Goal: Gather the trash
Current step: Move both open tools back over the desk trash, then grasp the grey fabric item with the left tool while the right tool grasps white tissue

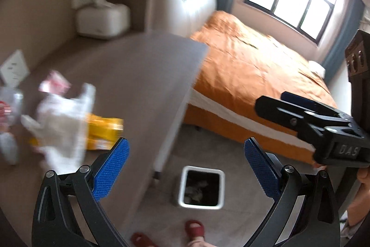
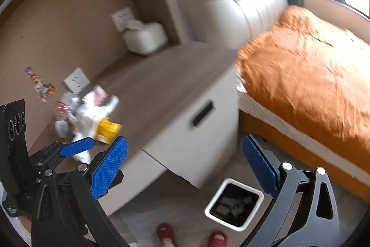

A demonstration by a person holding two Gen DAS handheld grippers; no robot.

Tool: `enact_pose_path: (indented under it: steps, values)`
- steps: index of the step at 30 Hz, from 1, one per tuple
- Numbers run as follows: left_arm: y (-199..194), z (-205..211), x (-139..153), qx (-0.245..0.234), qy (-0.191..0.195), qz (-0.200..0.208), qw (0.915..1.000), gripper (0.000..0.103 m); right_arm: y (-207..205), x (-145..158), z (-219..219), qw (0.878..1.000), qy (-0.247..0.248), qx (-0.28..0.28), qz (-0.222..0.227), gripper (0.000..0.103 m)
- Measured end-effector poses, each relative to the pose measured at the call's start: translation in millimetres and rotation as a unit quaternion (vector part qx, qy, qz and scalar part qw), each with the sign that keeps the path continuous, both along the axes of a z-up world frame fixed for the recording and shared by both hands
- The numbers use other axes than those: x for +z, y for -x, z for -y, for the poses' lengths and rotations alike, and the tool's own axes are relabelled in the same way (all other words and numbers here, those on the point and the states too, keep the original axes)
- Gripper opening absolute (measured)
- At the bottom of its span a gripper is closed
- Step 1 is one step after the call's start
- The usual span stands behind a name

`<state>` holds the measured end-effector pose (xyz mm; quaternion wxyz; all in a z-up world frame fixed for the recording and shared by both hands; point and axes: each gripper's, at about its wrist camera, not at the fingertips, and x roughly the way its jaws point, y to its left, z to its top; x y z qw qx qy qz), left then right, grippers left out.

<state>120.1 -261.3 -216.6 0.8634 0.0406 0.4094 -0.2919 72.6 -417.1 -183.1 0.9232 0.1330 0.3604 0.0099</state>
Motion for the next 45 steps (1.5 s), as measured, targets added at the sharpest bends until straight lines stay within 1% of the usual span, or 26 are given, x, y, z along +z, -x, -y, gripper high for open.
enact_pose_path:
  steps: [6, 10, 14, 17, 21, 25, 28, 31, 33, 34, 35, 36, 37, 38, 39, 40, 41, 42, 44, 45]
  values:
    - [-6, -59, 28, 0.062, -0.005, 0.024, 0.9978, 0.098, -19, 30, -49, 0.998, 0.009, 0.048, 0.025, 0.098]
    - [-11, -103, 41, 0.111, -0.004, 0.035, 0.9932, 0.098, -33, 40, -84, 0.996, 0.015, 0.081, 0.033, 0.098]
    - [-18, -149, 43, 0.157, -0.005, 0.039, 0.9867, 0.098, -46, 44, -117, 0.993, 0.022, 0.108, 0.037, 0.098]
    - [-27, -181, 41, 0.185, -0.008, 0.036, 0.9820, 0.098, -57, 41, -143, 0.991, 0.028, 0.126, 0.035, 0.098]
    - [-39, -213, 32, 0.203, -0.012, 0.031, 0.9787, 0.098, -66, 29, -173, 0.989, 0.046, 0.142, 0.023, 0.098]
    - [-56, -233, 17, 0.204, -0.014, 0.018, 0.9788, 0.097, -73, 11, -196, 0.986, 0.061, 0.153, 0.008, 0.098]
    - [-73, -241, 1, 0.198, -0.016, 0.004, 0.9801, 0.097, -77, -11, -214, 0.985, 0.079, 0.155, -0.016, 0.098]
    - [-88, -244, -13, 0.186, -0.019, -0.007, 0.9824, 0.094, -78, -32, -227, 0.984, 0.090, 0.152, -0.035, 0.091]
    - [-97, -243, -23, 0.174, -0.023, -0.014, 0.9843, 0.085, -79, -45, -233, 0.983, 0.096, 0.148, -0.049, 0.081]
    - [-102, -242, -27, 0.172, -0.028, -0.015, 0.9846, 0.083, -79, -49, -235, 0.983, 0.099, 0.146, -0.052, 0.078]
    - [-107, -240, -32, 0.168, -0.033, -0.020, 0.9850, 0.077, -79, -55, -237, 0.982, 0.103, 0.146, -0.059, 0.073]
    - [-110, -240, -36, 0.165, -0.034, -0.024, 0.9854, 0.072, -80, -59, -239, 0.982, 0.108, 0.144, -0.062, 0.064]
    - [-112, -240, -39, 0.166, -0.036, -0.023, 0.9852, 0.071, -79, -63, -241, 0.981, 0.118, 0.140, -0.064, 0.058]
    - [-114, -240, -42, 0.166, -0.042, -0.023, 0.9850, 0.067, -79, -67, -243, 0.980, 0.129, 0.137, -0.067, 0.046]
    - [-115, -240, -43, 0.165, -0.045, -0.022, 0.9850, 0.060, -79, -70, -243, 0.979, 0.134, 0.135, -0.070, 0.034]
    - [-116, -241, -45, 0.167, -0.048, -0.017, 0.9847, 0.054, -78, -71, -244, 0.979, 0.139, 0.130, -0.066, 0.031]
    - [-116, -241, -45, 0.170, -0.051, -0.014, 0.9840, 0.045, -77, -72, -243, 0.980, 0.142, 0.126, -0.064, 0.019]
    - [-117, -243, -46, 0.170, -0.050, -0.015, 0.9841, 0.039, -77, -72, -243, 0.980, 0.141, 0.125, -0.064, 0.012]
    - [-116, -248, -44, 0.175, -0.034, -0.020, 0.9838, 0.026, -78, -71, -242, 0.981, 0.137, 0.121, -0.064, 0.009]
    - [-114, -252, -41, 0.178, -0.023, -0.026, 0.9834, 0.023, -77, -68, -241, 0.982, 0.136, 0.118, -0.057, 0.009]
